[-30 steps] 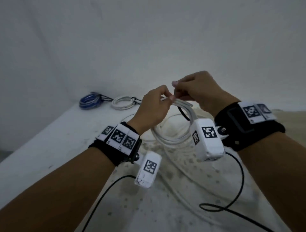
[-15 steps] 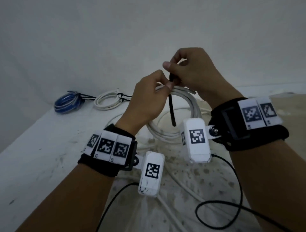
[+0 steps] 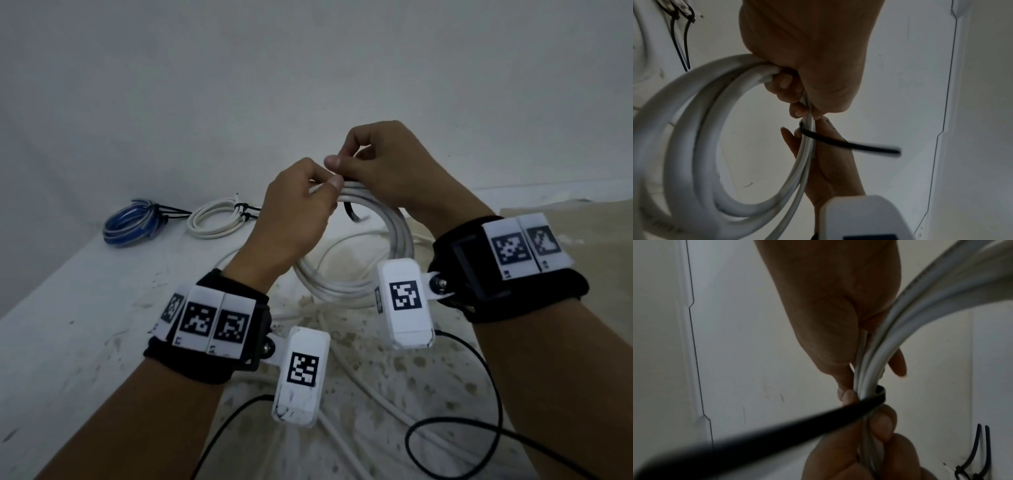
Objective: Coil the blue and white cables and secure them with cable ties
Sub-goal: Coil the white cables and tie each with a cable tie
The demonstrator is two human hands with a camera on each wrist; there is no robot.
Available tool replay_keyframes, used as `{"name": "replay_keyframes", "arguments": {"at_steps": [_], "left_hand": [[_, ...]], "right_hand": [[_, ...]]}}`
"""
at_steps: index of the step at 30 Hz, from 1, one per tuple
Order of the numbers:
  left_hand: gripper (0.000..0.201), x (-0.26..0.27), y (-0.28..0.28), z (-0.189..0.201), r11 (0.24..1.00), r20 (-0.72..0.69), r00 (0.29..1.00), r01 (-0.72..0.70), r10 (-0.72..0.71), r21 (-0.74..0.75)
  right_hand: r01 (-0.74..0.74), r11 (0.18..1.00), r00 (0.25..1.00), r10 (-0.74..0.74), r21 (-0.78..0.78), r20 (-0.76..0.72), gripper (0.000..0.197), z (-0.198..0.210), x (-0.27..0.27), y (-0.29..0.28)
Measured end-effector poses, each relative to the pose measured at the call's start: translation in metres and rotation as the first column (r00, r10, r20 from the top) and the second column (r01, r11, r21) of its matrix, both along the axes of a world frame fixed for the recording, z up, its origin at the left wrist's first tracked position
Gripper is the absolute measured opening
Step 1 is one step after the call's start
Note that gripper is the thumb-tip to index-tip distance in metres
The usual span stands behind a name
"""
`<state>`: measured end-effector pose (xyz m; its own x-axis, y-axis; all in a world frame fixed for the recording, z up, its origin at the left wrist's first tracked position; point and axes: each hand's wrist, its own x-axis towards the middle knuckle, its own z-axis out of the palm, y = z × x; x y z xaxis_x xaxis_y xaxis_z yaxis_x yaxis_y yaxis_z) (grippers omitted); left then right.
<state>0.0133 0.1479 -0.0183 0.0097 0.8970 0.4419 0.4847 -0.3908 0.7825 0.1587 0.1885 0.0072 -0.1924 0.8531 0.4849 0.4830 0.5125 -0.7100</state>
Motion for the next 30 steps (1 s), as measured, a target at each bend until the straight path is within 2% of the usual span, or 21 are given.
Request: {"name": "replay_keyframes", "arguments": {"at_steps": [5, 11, 16, 19, 21, 22, 24, 25, 27, 30], "left_hand": [[0.023, 0.002, -0.003, 0.008, 0.992, 0.123, 0.991, 0.064, -0.05, -0.113], [0.031, -0.005, -0.005, 0.019, 0.985, 0.077, 0.994, 0.086, -0.075, -0.147], [0.032, -0.005, -0.007, 0.021, 0.984, 0.043, 0.998, 0.05, -0.043, -0.172], [0.031, -0.006, -0.006, 0.02, 0.984, 0.027, 1.0, 0.0, 0.005, -0.179], [0.032, -0.01, -0.003, 0.021, 0.983, 0.027, 0.998, -0.059, 0.065, -0.174], [0.032, -0.014, -0.001, 0.021, 0.981, 0.032, 0.994, -0.096, 0.103, -0.171], [0.034, -0.023, 0.003, 0.023, 0.973, 0.058, 0.984, -0.156, 0.168, -0.17], [0.034, -0.027, 0.004, 0.023, 0.97, 0.08, 0.979, -0.171, 0.186, -0.171], [0.032, -0.031, 0.006, 0.024, 0.968, 0.11, 0.973, -0.183, 0.204, -0.173], [0.031, -0.029, 0.007, 0.024, 0.969, 0.132, 0.972, -0.17, 0.195, -0.177]], "right_hand": [[-0.061, 0.998, 0.997, 0.062, 0.022, -0.051, 0.027, 0.004, 0.003, -0.006], [-0.065, 0.995, 0.989, 0.074, 0.07, -0.129, 0.028, 0.006, 0.0, -0.008], [-0.017, 0.993, 0.996, 0.027, 0.115, -0.088, 0.027, 0.007, -0.004, -0.01], [0.028, 0.993, 1.0, -0.028, 0.116, -0.002, 0.028, 0.008, -0.004, -0.008], [0.035, 0.99, 0.997, -0.045, 0.134, 0.07, 0.014, 0.011, -0.002, -0.007], [-0.005, 0.991, 0.991, -0.013, 0.132, 0.134, 0.013, 0.015, 0.0, -0.01], [-0.153, 0.985, 0.941, 0.119, 0.084, 0.316, 0.039, 0.022, 0.002, -0.015], [-0.208, 0.977, 0.908, 0.174, 0.051, 0.382, 0.043, 0.024, 0.001, -0.019], [-0.271, 0.962, 0.869, 0.227, 0.037, 0.439, 0.032, 0.026, -0.004, -0.025], [-0.231, 0.965, 0.949, 0.196, 0.123, 0.247, 0.008, 0.022, -0.014, -0.024]]}}
